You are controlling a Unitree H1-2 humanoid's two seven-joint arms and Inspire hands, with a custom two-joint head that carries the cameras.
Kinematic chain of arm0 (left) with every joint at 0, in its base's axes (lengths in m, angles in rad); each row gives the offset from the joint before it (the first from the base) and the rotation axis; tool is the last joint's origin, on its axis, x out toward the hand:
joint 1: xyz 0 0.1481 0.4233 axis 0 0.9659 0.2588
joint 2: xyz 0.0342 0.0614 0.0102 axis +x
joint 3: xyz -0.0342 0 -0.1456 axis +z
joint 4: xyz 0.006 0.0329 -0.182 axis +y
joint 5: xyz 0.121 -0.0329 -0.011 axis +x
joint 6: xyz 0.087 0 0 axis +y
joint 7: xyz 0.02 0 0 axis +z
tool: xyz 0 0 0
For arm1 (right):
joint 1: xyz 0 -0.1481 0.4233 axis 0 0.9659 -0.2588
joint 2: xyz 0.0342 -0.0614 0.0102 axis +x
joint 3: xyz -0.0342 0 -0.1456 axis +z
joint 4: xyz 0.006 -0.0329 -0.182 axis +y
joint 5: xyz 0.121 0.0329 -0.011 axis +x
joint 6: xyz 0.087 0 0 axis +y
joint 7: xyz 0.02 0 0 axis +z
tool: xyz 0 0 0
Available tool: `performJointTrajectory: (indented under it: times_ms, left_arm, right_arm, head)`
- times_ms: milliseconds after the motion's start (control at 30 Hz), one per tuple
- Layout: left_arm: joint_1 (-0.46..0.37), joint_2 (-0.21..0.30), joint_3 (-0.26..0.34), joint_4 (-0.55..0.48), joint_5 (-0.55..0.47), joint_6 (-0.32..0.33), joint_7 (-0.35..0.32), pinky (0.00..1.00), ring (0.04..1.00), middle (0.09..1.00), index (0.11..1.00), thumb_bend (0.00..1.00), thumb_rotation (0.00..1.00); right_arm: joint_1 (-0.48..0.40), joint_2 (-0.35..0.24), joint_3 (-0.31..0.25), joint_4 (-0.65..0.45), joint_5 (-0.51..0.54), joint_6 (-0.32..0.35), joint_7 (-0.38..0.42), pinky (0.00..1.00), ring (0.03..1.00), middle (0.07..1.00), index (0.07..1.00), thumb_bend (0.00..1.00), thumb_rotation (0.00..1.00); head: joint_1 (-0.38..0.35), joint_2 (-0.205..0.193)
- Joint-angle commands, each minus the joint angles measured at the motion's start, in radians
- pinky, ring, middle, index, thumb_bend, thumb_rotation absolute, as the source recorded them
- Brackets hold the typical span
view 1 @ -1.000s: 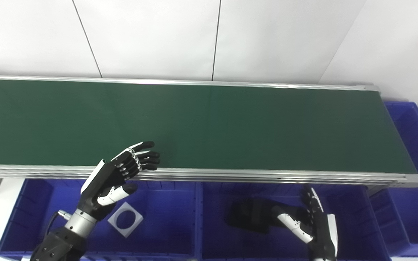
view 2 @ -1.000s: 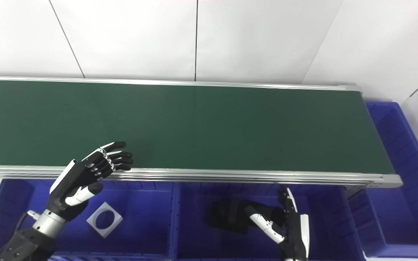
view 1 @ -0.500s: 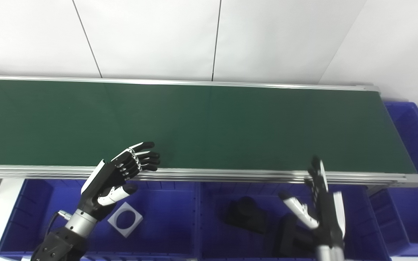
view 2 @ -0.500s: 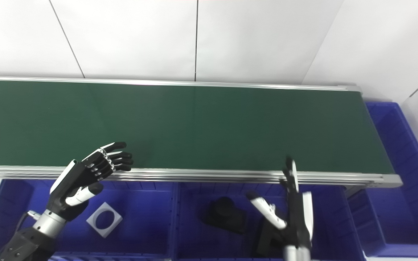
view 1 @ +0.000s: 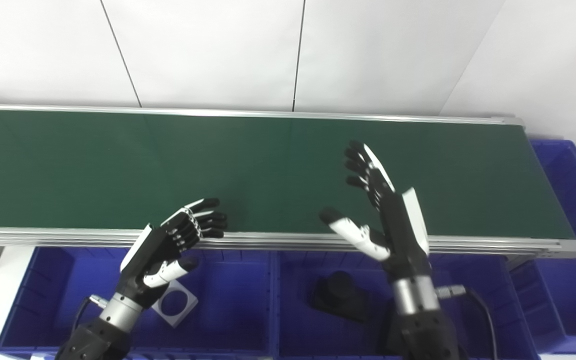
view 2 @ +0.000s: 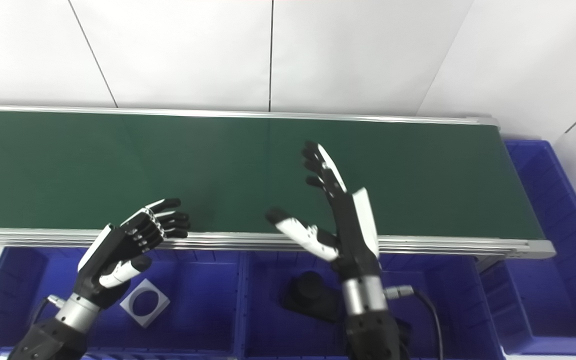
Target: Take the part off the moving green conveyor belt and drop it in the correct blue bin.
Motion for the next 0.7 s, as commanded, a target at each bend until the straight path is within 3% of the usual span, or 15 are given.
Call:
performJointTrajectory:
  times_ms: [0,300,400,500,667]
  left_arm:
    - [-0.005,-0.013,-0.004,-0.033,0.006,-0.029,0.009,0.72,0.751,0.77,0.829,0.87,0.53]
    - [0.016,-0.059,-0.023,-0.037,0.038,-0.042,0.031,0.73,0.767,0.792,0.819,0.87,0.5]
    - [0.02,-0.074,-0.033,-0.045,0.052,-0.035,0.046,0.73,0.777,0.804,0.816,0.88,0.49]
    - [0.019,-0.087,-0.043,-0.047,0.074,-0.026,0.063,0.73,0.781,0.806,0.818,0.88,0.49]
    - [0.009,-0.103,-0.052,-0.023,0.106,-0.048,0.08,0.72,0.775,0.798,0.816,0.88,0.49]
  right_arm:
    - [-0.021,0.013,0.012,0.005,0.001,0.007,0.011,0.78,0.852,0.894,0.939,0.59,0.7]
    - [0.013,0.042,0.05,0.137,0.082,-0.06,-0.016,0.77,0.849,0.899,0.944,0.54,0.69]
    - [0.038,0.024,0.051,0.201,0.098,-0.11,-0.025,0.78,0.853,0.899,0.946,0.53,0.69]
    - [0.042,-0.034,0.047,0.264,0.08,-0.141,-0.013,0.78,0.868,0.926,0.965,0.55,0.73]
    - [0.049,-0.072,0.026,0.3,0.148,-0.206,-0.012,0.77,0.853,0.923,0.975,0.58,0.71]
  head:
    - [0.015,-0.004]
    - [0.144,-0.036]
    - [0.164,-0.04]
    - [0.186,-0.055]
    - [0.2,-0.074]
